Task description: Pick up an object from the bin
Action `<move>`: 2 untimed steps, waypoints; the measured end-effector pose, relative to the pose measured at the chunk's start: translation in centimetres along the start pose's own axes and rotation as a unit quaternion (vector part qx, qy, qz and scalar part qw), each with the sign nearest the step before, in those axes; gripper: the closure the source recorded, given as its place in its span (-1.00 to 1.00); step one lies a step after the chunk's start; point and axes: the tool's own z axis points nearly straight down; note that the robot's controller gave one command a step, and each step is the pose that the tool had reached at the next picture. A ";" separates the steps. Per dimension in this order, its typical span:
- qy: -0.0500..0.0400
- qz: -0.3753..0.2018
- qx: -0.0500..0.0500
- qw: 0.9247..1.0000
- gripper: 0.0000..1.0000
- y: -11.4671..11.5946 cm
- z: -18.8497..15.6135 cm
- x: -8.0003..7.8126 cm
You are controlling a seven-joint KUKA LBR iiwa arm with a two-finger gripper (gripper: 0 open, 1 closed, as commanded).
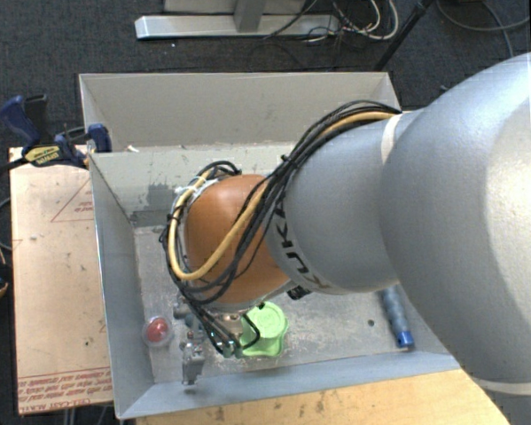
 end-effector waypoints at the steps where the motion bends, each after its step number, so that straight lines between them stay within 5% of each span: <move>1: -0.003 -0.279 0.008 0.960 -1.00 -0.2 3.7 -1.3; 2: -0.015 -0.316 -0.001 0.949 -1.00 -7.0 5.1 -1.9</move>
Offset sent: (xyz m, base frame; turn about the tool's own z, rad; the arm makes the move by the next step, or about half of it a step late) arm 0.0078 0.0068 -0.0394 -0.5779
